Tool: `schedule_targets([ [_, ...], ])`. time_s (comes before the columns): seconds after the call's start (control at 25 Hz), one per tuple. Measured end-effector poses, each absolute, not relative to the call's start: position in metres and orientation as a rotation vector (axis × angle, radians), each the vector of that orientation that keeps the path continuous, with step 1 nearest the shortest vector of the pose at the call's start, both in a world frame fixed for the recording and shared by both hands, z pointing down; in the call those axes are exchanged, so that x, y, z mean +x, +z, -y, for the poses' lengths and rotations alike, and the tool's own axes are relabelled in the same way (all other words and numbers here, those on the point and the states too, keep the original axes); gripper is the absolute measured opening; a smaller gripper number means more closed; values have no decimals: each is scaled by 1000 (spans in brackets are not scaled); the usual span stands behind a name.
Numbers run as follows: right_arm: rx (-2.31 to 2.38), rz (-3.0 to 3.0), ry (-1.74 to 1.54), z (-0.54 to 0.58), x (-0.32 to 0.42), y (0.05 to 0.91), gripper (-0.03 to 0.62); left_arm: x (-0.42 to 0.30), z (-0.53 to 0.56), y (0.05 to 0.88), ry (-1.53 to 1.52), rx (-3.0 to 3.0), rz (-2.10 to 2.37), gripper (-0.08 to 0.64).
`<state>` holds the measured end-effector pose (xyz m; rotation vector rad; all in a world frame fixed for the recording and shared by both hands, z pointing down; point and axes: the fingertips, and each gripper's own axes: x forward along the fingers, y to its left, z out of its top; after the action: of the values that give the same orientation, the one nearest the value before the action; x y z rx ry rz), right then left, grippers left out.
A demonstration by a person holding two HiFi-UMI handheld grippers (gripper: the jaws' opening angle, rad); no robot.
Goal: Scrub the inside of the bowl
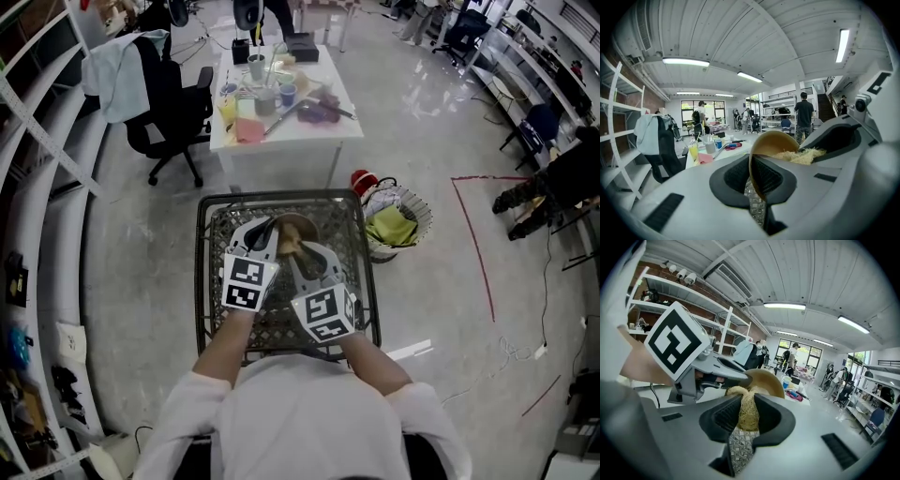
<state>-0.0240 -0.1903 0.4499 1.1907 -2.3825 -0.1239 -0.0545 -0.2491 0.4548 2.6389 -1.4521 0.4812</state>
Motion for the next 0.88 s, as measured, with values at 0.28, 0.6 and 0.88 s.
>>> schedule_targets([
  [0.28,1278,2337,-148,211,-2,439,91,-58,247,464,478,2621,1453,40],
  [0.6,1242,2366,-49,185,2,459,91,-65,262,469,463,2575,1465,40],
  [0.88,1275,2405,-46,184,11,452,91,-61,269,479,440,2541,1436,38],
])
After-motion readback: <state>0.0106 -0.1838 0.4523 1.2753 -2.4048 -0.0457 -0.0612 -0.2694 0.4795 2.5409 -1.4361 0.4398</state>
